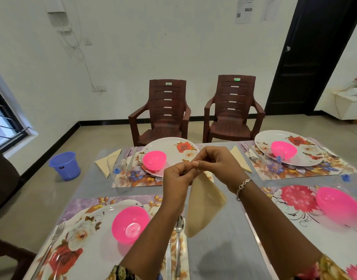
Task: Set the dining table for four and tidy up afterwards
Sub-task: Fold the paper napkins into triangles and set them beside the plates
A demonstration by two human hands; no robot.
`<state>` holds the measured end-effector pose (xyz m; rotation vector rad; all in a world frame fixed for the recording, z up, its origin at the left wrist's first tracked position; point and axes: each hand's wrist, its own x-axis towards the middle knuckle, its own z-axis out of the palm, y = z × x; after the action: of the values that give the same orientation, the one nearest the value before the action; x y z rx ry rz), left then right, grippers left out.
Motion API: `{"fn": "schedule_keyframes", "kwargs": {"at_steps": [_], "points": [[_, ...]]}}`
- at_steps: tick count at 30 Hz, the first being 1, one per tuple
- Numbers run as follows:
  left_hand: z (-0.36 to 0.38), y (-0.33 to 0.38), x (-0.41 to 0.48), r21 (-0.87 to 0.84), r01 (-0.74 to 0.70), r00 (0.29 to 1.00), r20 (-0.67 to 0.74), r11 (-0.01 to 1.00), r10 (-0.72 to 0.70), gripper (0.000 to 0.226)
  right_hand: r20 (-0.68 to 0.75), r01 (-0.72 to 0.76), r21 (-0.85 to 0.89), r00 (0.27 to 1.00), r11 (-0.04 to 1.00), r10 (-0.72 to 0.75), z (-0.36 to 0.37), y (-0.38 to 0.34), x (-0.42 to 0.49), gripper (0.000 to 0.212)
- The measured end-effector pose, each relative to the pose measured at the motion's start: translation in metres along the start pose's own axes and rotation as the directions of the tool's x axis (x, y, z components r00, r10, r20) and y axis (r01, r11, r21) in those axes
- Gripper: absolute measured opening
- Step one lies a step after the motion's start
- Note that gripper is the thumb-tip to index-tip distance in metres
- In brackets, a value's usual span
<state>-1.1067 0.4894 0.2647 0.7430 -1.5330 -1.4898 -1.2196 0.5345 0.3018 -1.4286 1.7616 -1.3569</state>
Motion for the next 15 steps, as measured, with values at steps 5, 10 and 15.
{"fn": "schedule_keyframes", "kwargs": {"at_steps": [5,10,15], "points": [[0.001,-0.014,-0.009,-0.017,0.076,0.997,0.008,0.997,-0.076,0.013,-0.041,-0.032,-0.033,0.999,0.999,0.03,0.001,0.004,0.001,0.012],[0.0,-0.029,-0.018,-0.127,0.192,0.981,0.047,0.973,-0.187,0.015,-0.076,-0.051,-0.018,0.996,0.999,0.049,-0.002,0.009,0.006,0.017],[-0.001,-0.048,-0.031,-0.097,0.333,0.942,0.078,0.938,-0.327,0.014,-0.114,-0.081,-0.045,0.991,0.996,0.075,-0.008,0.017,0.012,0.017]]}}
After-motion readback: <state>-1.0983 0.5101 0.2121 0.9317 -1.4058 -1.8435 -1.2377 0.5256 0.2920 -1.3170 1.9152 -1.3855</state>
